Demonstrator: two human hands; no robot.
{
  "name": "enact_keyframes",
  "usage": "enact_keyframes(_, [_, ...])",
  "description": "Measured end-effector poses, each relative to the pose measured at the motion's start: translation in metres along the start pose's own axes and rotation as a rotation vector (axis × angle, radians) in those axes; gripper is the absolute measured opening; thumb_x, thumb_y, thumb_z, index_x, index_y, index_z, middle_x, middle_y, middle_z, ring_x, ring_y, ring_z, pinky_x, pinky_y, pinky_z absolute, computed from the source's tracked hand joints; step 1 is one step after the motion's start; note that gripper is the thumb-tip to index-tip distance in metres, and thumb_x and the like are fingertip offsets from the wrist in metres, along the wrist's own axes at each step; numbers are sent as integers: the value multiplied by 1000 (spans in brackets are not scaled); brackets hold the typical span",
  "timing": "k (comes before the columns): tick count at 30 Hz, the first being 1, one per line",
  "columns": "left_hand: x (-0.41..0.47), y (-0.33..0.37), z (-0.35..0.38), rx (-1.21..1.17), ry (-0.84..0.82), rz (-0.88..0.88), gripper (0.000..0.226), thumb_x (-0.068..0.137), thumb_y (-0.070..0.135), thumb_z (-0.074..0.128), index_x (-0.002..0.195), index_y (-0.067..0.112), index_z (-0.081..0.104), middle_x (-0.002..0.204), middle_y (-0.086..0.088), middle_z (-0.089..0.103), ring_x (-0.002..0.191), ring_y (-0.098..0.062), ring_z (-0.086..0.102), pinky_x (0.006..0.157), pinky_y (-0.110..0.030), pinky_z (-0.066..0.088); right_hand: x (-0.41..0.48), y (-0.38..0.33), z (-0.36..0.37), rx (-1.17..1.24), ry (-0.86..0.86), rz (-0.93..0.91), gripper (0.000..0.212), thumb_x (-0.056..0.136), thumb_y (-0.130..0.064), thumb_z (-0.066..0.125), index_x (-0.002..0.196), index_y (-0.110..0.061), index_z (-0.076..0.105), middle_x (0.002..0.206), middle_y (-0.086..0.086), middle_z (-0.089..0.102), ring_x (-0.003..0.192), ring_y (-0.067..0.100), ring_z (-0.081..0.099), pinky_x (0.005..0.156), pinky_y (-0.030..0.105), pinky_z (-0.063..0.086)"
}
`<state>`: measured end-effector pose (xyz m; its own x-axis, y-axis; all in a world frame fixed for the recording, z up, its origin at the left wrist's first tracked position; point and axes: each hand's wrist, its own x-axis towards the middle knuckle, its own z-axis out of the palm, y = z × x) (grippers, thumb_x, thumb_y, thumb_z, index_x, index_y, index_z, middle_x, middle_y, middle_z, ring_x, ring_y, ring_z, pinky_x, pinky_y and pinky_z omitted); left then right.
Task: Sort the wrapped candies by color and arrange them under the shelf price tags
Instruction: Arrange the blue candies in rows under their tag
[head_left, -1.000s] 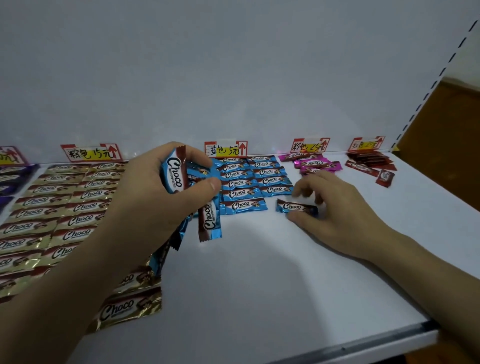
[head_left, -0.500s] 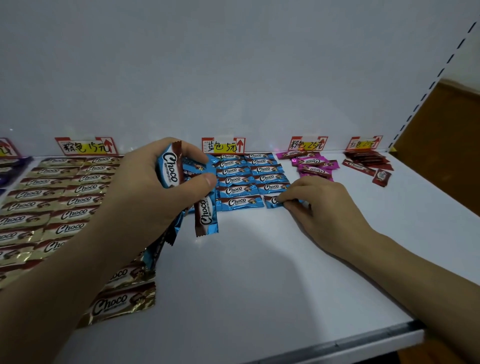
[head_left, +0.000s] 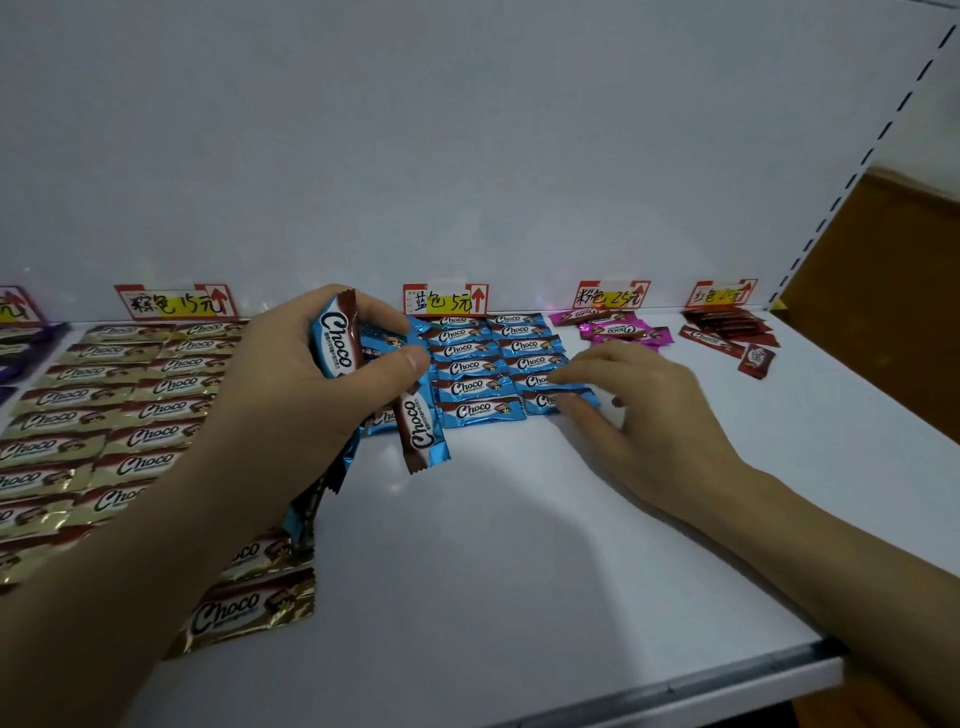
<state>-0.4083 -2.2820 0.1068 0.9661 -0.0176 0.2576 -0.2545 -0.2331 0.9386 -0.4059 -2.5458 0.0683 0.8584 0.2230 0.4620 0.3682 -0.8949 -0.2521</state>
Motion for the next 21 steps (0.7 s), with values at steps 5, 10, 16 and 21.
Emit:
enact_keyframes(5, [1,-2,-4,-54,56,25,10,84,17,76,88,19,67,65,10,69,53,-6,64,46,-15,47,20,-70,-20,834,-228,180,17,91,-23,72,107,-20,66,90,-3,76,83,12,72,63,18,52])
enact_keyframes(10, [1,3,-10,-61,69,47,6,88,17,71,89,13,67,66,11,69,55,-4,65,48,-12,46,35,-102,-10,1088,-257,296,30,86,-6,76,112,-15,63,76,6,75,73,15,73,59,17,51])
enact_keyframes(16, [12,2,-26,-120,222,-29,12,96,26,64,93,15,65,63,10,67,53,-2,60,48,-16,46,26,-90,-2,891,-357,268,35,83,6,73,99,-25,72,101,-6,73,87,15,74,69,32,62])
enact_keyframes(21, [9,3,-23,-134,158,-17,13,95,19,64,96,6,64,64,10,68,52,-3,63,47,-12,45,7,-93,25,392,-228,-53,31,82,-10,78,82,-39,68,90,-21,67,88,2,63,74,14,50])
